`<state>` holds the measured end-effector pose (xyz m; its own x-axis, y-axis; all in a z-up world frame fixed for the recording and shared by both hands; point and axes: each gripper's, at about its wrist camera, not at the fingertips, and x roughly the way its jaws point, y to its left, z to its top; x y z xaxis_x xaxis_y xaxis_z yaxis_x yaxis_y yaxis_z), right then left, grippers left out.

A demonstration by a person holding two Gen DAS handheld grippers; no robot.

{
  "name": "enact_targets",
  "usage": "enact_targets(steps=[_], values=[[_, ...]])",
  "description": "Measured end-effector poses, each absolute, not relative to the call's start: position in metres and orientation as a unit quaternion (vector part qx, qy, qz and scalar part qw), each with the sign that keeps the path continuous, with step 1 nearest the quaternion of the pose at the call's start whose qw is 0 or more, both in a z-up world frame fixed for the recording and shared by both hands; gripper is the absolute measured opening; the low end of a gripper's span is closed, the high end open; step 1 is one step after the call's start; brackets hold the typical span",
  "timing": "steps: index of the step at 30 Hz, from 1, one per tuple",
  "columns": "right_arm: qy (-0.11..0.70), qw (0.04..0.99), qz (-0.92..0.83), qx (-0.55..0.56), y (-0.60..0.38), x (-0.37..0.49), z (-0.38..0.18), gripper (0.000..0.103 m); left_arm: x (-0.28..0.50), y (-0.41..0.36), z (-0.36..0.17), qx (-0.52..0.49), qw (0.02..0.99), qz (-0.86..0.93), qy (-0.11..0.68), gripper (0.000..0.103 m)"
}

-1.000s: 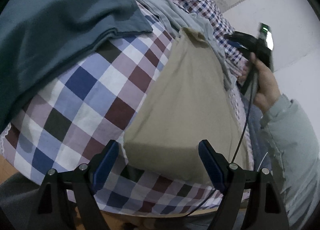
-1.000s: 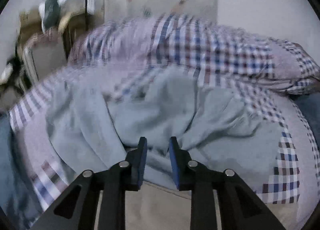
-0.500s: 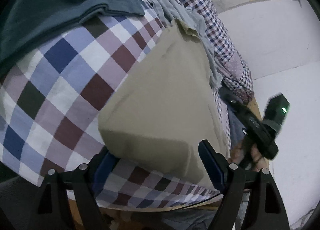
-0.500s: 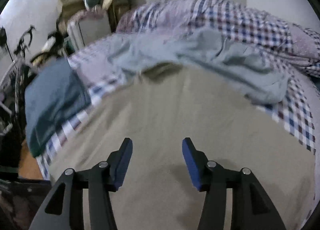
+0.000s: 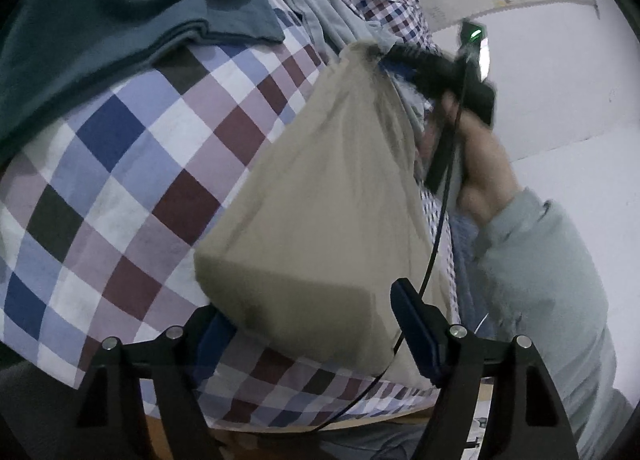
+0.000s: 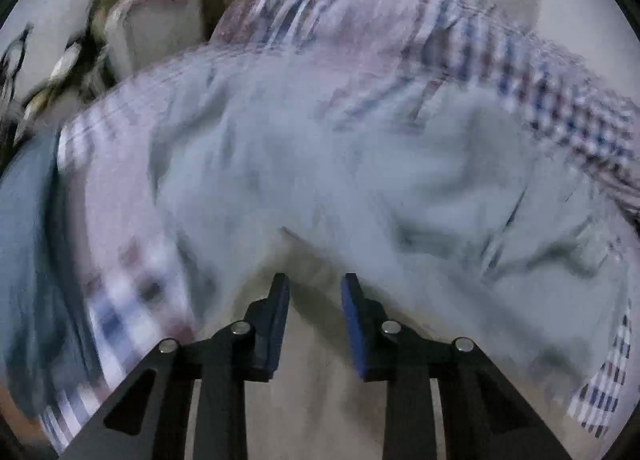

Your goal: Fold clothes

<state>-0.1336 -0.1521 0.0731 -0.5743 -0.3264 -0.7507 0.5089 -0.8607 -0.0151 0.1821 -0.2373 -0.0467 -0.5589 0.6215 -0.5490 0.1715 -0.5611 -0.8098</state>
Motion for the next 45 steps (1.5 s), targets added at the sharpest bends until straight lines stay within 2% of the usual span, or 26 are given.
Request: enact_targets(steps=[1,2,3,8,10,13,15,16,24,29,33,34,35,36,37,39,40,41,45], values=[[0.089,0.238,-0.891,0.377,-0.148,-0.131,0.088,0.032,0.182,-0.238,-0.047,-0.445,0.149,0.762,-0.446,0.079],[0.071,0.240,-0.897,0.364,-0.144,-0.125,0.098,0.042,0.181,-0.239,-0.047,-0.444,0.149,0.761,-0.449,0.079],[0.058,0.244,-0.900,0.356,-0.138,-0.114,0.105,0.046,0.181,-0.241,-0.048,-0.443,0.149,0.759,-0.453,0.079],[0.047,0.292,-0.893,0.340,-0.101,-0.020,0.119,0.053,0.183,-0.245,-0.052,-0.435,0.148,0.749,-0.478,0.077],[0.057,0.302,-0.893,0.328,-0.077,0.032,0.117,0.056,0.184,-0.247,-0.054,-0.432,0.146,0.745,-0.487,0.073],[0.076,0.308,-0.897,0.308,-0.051,0.112,0.105,0.062,0.187,-0.254,-0.059,-0.423,0.138,0.737,-0.509,0.054],[0.100,0.311,-0.896,0.300,-0.046,0.154,0.092,0.070,0.189,-0.257,-0.059,-0.416,0.135,0.733,-0.521,0.030],[0.119,0.312,-0.896,0.293,-0.047,0.176,0.083,0.072,0.190,-0.260,-0.058,-0.410,0.134,0.733,-0.527,0.026],[0.248,0.321,-0.883,0.235,-0.087,0.224,0.028,0.072,0.197,-0.263,-0.035,-0.360,0.178,0.735,-0.546,0.022],[0.327,0.316,-0.868,0.198,-0.115,0.240,-0.004,0.072,0.191,-0.262,-0.029,-0.354,0.184,0.733,-0.550,0.022],[0.359,0.298,-0.863,0.193,-0.122,0.235,-0.022,0.069,0.186,-0.263,-0.028,-0.353,0.183,0.728,-0.558,0.022],[0.361,0.297,-0.863,0.192,-0.122,0.233,-0.024,0.056,0.183,-0.262,-0.028,-0.353,0.181,0.729,-0.558,0.022],[0.360,0.295,-0.864,0.194,-0.121,0.231,-0.024,0.036,0.187,-0.262,-0.028,-0.355,0.176,0.731,-0.556,0.022],[0.358,0.294,-0.864,0.199,-0.121,0.228,-0.023,0.031,0.190,-0.263,-0.029,-0.357,0.171,0.732,-0.554,0.024],[0.353,0.294,-0.865,0.202,-0.120,0.226,-0.021,0.028,0.194,-0.263,-0.029,-0.359,0.166,0.734,-0.552,0.028],[0.336,0.295,-0.872,0.200,-0.116,0.226,-0.012,0.018,0.199,-0.260,-0.031,-0.364,0.159,0.735,-0.549,0.062],[0.329,0.295,-0.875,0.199,-0.115,0.225,-0.007,0.016,0.198,-0.257,-0.033,-0.366,0.160,0.734,-0.549,0.068],[0.321,0.295,-0.878,0.197,-0.114,0.225,-0.002,0.016,0.198,-0.254,-0.033,-0.368,0.164,0.733,-0.548,0.071],[0.304,0.296,-0.884,0.195,-0.110,0.222,0.012,0.015,0.190,-0.241,-0.031,-0.372,0.176,0.738,-0.534,0.072]])
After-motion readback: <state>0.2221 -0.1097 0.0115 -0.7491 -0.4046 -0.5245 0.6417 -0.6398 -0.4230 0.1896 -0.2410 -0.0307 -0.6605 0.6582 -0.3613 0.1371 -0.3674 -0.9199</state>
